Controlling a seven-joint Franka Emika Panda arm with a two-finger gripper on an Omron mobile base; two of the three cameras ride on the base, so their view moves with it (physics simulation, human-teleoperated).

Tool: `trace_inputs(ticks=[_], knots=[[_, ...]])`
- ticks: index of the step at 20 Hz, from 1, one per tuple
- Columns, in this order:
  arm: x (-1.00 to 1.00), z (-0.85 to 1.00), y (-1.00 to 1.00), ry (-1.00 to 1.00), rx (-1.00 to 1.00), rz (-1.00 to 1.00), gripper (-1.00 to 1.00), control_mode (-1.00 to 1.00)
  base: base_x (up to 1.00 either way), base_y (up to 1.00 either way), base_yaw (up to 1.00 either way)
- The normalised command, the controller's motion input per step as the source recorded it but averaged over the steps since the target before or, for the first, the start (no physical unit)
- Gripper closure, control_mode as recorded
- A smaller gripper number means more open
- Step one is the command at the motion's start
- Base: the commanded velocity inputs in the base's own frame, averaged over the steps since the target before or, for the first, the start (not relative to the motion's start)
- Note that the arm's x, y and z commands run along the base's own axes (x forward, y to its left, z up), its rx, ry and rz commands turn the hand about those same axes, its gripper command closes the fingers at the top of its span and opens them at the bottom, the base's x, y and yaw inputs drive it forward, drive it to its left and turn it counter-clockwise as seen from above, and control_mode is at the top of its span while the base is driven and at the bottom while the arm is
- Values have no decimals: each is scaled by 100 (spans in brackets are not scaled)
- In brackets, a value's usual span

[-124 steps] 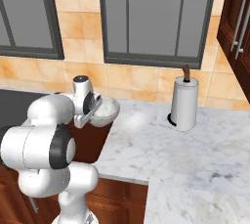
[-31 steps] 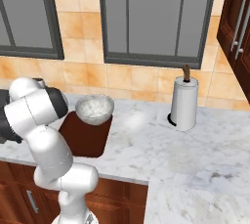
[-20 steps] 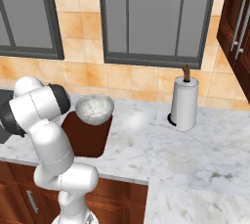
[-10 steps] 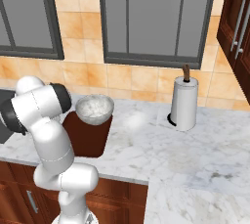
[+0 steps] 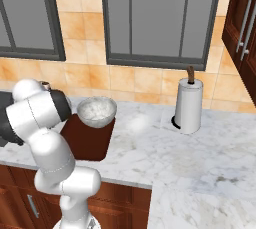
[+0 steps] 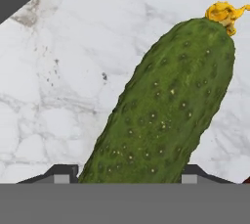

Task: Place the two vegetables and bowl onto the tray for setting up a vegetable dip station.

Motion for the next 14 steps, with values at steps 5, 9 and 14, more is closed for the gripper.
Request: trace_inputs(ticks=[5,9,14], knots=[[-11,5,-51,0,5,4,100,-100,0,0,0],[-9,0,-68,-2,0,10,100,-100,0,0,0],[0,-8,-54,-6,0,9,100,-100,0,0,0]])
